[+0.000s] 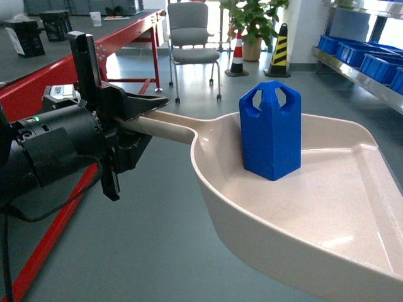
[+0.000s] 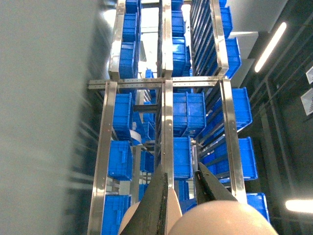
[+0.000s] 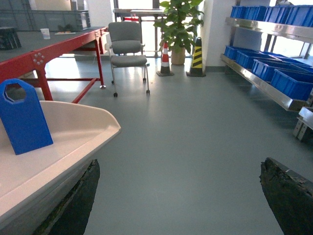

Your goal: Place part in tray to right shelf

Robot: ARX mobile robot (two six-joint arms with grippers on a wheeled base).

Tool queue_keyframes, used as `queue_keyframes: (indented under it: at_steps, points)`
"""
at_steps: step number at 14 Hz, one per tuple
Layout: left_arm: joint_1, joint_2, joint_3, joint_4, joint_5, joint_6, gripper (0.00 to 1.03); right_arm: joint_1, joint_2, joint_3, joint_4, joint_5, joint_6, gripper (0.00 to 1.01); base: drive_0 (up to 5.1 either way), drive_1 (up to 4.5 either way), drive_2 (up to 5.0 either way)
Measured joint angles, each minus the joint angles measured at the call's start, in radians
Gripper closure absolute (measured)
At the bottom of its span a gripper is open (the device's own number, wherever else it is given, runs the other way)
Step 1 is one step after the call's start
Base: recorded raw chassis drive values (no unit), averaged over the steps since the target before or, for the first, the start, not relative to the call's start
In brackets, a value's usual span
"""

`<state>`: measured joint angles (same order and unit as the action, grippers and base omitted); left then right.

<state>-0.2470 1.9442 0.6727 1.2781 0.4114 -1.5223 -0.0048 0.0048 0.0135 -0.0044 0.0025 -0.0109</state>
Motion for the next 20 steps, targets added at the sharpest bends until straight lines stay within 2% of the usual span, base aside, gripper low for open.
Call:
queue_keyframes:
  at_steps: [20]
  points:
    - [0.0, 0.0, 0.001, 0.001, 0.001, 0.0, 0.9, 0.0, 0.0, 0.0, -0.001, -0.002, 0.0, 0.03, 0.0, 4.32, -4.3]
